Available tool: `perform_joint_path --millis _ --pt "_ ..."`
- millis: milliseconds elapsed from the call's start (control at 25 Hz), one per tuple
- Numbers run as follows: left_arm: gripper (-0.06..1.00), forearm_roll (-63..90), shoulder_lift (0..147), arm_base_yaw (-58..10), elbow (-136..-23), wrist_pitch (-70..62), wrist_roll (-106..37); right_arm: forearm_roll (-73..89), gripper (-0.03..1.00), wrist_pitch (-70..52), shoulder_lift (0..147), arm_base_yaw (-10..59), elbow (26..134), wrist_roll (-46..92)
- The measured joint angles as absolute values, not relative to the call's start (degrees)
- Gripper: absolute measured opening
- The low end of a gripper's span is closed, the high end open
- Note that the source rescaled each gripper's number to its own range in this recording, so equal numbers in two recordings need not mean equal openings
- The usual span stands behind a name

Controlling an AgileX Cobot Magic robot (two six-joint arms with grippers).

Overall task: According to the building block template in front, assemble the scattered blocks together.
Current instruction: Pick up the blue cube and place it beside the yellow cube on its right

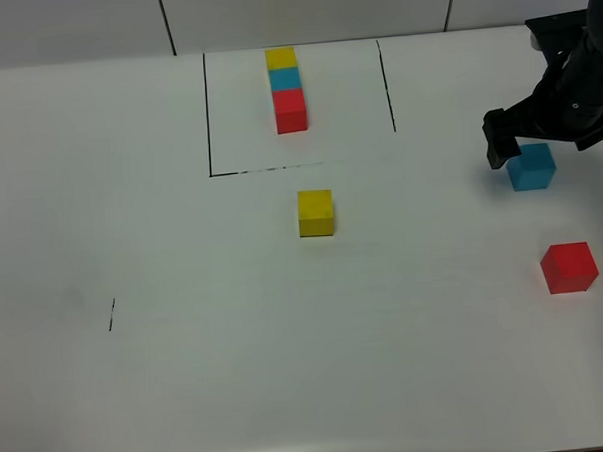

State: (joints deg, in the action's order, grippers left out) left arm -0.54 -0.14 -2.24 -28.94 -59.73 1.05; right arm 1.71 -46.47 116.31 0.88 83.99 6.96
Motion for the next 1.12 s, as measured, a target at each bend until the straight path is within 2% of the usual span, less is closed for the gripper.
perform_joint_path --millis 360,720,1120 --pt "0.63 -0.5 -0.1 -2.2 -28.9 -59.7 1.0 1.1 0.97 -44.3 120.6 -1.5 84.7 7.2" --pt "0.63 -0.5 -0.1 -2.2 -28.9 -59.7 1.0 2.2 0.86 -43.4 123.0 -2.8 85.4 7.8" --pt "0.63 -0.5 -0.1 -2.2 -28.9 -59.7 1.0 4.9 0.83 -43.0 124.2 -2.8 87.0 9.4"
